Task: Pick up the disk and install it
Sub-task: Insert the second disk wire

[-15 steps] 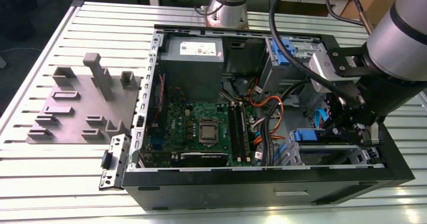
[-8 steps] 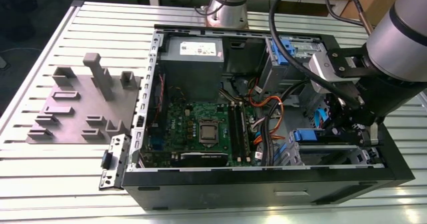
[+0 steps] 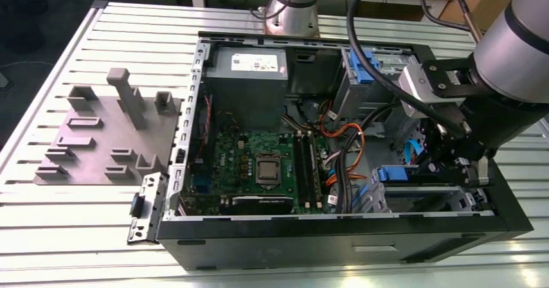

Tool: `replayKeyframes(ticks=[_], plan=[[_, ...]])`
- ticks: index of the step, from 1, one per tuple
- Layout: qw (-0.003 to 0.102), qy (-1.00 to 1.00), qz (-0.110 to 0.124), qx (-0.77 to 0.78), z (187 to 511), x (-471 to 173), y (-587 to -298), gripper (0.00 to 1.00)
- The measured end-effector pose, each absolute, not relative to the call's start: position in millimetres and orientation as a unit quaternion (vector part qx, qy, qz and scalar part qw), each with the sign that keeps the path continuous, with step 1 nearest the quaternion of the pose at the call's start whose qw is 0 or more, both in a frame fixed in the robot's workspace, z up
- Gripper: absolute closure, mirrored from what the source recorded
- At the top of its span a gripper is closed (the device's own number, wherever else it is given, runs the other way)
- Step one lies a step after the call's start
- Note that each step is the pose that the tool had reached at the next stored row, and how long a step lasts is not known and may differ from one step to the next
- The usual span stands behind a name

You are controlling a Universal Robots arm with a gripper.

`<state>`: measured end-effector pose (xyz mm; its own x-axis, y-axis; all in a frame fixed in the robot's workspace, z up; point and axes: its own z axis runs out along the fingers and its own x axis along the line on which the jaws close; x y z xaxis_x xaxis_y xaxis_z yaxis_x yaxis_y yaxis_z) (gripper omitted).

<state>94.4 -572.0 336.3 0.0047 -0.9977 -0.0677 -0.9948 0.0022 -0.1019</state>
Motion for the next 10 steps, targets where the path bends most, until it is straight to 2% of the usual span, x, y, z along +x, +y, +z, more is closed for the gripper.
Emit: replayKeyframes(ticks=[10], plan=[[0.071, 0.706, -0.002, -0.704, 336.1, 94.4, -577.9, 0.84]])
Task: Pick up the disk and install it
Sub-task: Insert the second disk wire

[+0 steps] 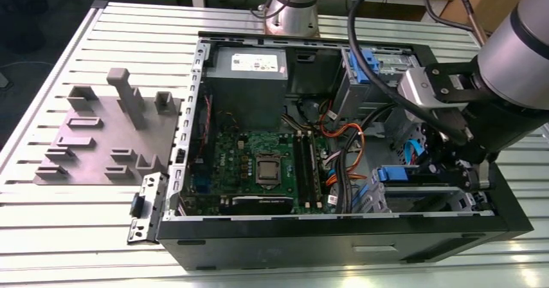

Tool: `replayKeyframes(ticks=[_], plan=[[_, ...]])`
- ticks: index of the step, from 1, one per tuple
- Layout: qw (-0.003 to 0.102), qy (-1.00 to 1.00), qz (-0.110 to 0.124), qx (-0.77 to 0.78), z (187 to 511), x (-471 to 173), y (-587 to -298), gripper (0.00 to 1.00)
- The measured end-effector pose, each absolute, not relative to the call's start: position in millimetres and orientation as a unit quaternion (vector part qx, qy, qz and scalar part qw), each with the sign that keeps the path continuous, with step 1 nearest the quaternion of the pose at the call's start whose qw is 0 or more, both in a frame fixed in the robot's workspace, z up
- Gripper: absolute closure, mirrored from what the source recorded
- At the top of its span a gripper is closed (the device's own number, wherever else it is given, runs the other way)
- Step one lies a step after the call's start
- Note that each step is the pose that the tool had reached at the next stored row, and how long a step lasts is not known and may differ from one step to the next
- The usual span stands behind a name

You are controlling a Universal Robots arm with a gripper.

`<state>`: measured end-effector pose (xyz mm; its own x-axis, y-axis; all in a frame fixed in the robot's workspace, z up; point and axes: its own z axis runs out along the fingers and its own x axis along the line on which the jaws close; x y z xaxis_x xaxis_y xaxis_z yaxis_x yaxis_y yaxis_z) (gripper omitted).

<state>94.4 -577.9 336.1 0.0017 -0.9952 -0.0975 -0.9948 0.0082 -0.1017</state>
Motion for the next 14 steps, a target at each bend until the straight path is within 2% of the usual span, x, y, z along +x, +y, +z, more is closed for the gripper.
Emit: replayKeyframes(ticks=[3, 14], plan=[[0.076, 0.707, 0.003, -0.703, 335.8, 94.4, -579.7, 0.84], [0.076, 0.707, 0.004, -0.703, 332.1, 94.6, -579.8, 0.84]])
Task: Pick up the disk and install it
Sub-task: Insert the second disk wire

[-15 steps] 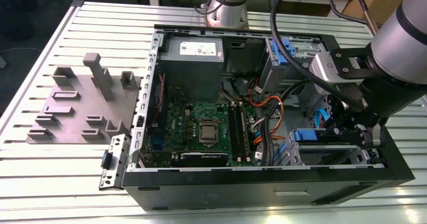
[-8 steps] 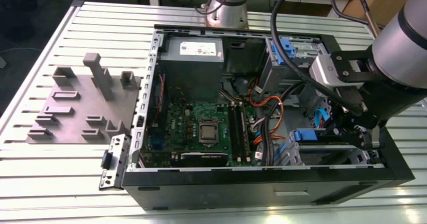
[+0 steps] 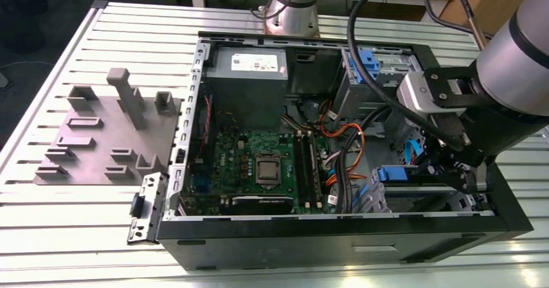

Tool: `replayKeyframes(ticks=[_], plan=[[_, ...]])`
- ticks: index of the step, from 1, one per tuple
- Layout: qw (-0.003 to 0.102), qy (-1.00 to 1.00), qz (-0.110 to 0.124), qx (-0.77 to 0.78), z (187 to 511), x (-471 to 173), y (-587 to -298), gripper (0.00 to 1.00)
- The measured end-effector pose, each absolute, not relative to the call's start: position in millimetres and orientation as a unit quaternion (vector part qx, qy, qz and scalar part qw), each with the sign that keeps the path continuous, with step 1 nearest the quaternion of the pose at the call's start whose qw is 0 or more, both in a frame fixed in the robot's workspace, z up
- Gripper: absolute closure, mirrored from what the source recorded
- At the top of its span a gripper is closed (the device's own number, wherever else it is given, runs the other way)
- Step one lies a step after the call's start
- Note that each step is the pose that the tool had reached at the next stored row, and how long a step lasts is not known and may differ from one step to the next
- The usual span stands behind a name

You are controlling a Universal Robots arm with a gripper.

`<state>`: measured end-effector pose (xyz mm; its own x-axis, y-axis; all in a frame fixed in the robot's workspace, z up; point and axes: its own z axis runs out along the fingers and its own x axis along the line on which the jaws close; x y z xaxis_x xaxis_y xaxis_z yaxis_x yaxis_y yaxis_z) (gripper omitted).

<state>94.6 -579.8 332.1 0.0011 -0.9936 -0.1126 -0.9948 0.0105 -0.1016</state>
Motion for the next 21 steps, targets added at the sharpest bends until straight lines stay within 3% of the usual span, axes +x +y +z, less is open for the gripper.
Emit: replayKeyframes(ticks=[20, 21], plan=[[0.078, 0.707, 0.005, -0.703, 326.5, 95.5, -580.2, 0.83], [0.077, 0.707, 0.005, -0.703, 327.1, 95.5, -580.2, 0.76]])
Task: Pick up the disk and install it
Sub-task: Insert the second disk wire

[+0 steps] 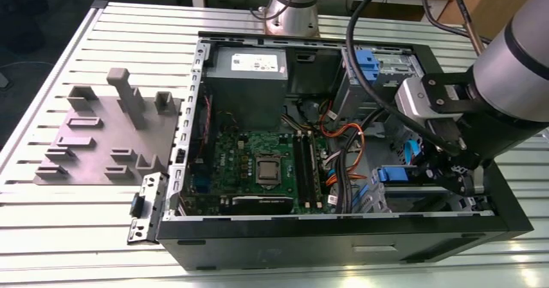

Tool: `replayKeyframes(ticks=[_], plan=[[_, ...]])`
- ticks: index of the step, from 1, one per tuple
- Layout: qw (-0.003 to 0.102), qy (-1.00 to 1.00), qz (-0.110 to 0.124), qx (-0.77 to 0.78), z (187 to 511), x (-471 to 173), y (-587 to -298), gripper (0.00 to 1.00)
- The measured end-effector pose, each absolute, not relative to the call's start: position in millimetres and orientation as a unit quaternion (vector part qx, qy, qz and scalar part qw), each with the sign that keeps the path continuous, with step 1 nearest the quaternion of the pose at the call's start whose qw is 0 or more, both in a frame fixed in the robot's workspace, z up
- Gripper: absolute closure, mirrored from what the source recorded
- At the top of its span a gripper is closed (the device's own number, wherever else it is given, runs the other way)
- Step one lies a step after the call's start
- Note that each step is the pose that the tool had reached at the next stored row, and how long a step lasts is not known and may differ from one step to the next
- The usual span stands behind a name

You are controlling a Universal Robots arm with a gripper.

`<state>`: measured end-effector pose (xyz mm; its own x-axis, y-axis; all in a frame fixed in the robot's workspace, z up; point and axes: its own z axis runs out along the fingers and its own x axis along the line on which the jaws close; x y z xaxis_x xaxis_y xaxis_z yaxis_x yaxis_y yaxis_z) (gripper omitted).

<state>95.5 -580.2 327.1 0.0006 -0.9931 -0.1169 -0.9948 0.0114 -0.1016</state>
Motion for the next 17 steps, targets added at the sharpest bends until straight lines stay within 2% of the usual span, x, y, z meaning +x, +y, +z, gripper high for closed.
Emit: replayKeyframes(ticks=[10, 12, 14, 17], plan=[[0.077, 0.707, 0.006, -0.703, 345, 95, -580, 0.76], [0.077, 0.707, 0.006, -0.703, 345, 96, -580, 0.78], [0.077, 0.707, 0.005, -0.703, 345, 96, -580, 0.89], [0.077, 0.707, 0.005, -0.703, 345, 96, -580, 0.89]])
